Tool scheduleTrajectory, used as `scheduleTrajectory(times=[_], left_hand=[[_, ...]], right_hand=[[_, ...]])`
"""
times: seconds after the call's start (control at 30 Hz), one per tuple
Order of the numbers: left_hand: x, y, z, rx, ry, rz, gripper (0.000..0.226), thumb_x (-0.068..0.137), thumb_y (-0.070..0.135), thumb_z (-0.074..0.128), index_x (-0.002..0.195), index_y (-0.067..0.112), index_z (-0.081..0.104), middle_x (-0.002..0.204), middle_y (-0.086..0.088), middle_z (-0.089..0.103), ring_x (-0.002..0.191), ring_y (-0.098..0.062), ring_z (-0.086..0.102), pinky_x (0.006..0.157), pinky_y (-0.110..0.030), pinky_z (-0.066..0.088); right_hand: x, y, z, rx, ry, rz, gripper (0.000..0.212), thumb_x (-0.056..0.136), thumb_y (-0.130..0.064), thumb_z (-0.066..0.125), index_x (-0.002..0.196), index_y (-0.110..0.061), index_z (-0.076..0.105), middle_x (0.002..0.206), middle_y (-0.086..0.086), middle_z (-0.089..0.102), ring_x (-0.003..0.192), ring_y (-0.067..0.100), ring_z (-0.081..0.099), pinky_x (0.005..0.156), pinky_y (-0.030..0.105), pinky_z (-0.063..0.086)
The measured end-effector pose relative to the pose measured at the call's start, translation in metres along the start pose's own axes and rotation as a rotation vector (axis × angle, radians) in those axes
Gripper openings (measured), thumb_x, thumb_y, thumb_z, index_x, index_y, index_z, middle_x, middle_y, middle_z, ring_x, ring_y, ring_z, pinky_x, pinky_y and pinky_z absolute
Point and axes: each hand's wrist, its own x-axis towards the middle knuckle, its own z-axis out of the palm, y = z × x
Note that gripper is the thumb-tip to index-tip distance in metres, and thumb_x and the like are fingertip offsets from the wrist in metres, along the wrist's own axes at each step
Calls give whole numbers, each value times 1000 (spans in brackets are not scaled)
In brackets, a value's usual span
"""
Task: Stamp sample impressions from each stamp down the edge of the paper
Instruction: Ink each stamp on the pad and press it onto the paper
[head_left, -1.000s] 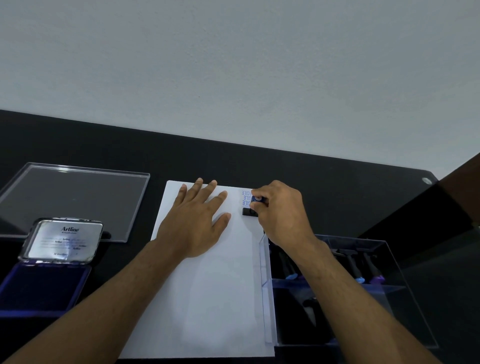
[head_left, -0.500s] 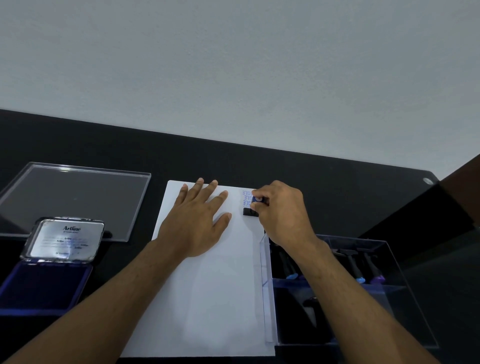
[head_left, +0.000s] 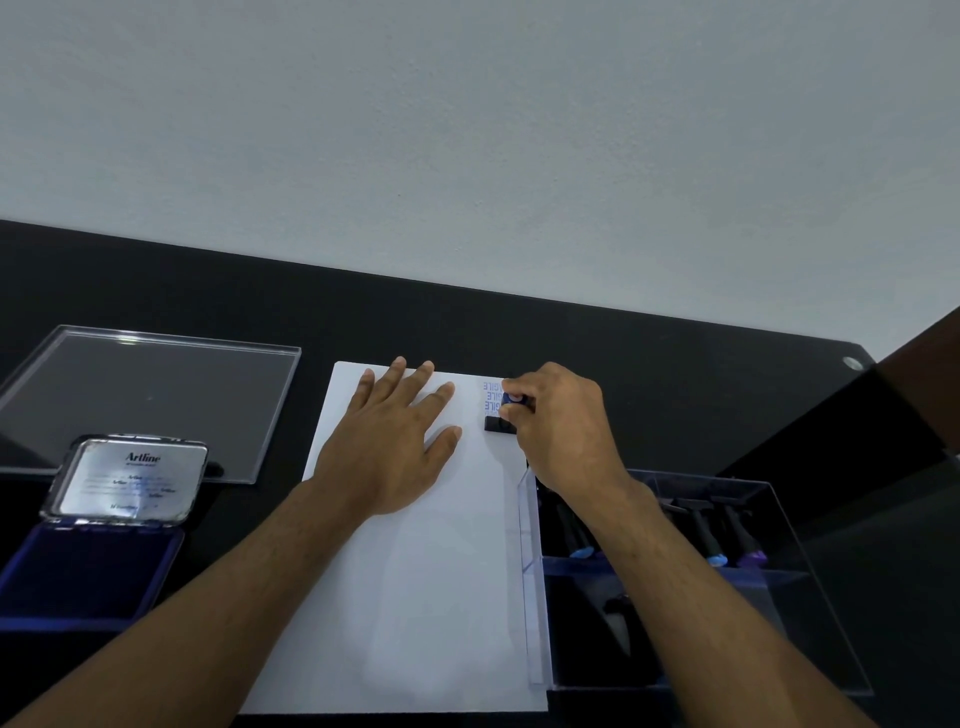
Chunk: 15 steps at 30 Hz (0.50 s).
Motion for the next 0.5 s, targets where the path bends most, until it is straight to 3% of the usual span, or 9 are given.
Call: scheduleTrajectory(times=[0.2, 0.33, 0.37, 0.43, 0.5], left_hand=[[-1, 0, 0, 15, -1, -1, 89, 86, 72, -3, 159, 30, 26, 168, 2, 12, 156, -22, 0, 126, -45, 0], [-1, -1, 0, 14, 4, 0, 87, 88, 71, -2, 158, 30, 27, 168, 2, 13, 156, -22, 1, 126, -45, 1], [-2, 0, 0, 15, 4, 3, 86, 88, 71, -2, 158, 30, 27, 168, 2, 13, 156, -22, 1, 126, -45, 1], [-3, 0, 0, 13, 8, 8, 85, 89, 70, -1, 158, 30, 27, 168, 2, 13, 156, -22, 1, 126, -45, 1], [-3, 0, -1, 9, 12, 9, 85, 89, 70, 0, 158, 30, 28, 168, 2, 14, 156, -22, 1, 126, -45, 2]], right_hand=[[1, 0, 2, 2, 39, -25, 28, 95, -22, 65, 121, -14, 68, 116, 3, 64, 95, 16, 63, 89, 27, 55], [-3, 7, 2, 67, 204, -77, 17, 91, -17, 69, 108, -15, 73, 105, -1, 66, 83, 6, 57, 74, 7, 45], [-4, 11, 0, 127, 277, -66, 14, 89, -16, 71, 102, -17, 74, 99, -4, 67, 80, 4, 58, 73, 8, 47], [-3, 20, -4, 309, 394, 22, 11, 84, -15, 73, 93, -21, 73, 87, -9, 69, 78, 4, 64, 75, 22, 56], [-5, 26, -7, 495, 424, 163, 9, 82, -17, 74, 89, -22, 73, 80, -10, 70, 75, 7, 69, 73, 33, 60]])
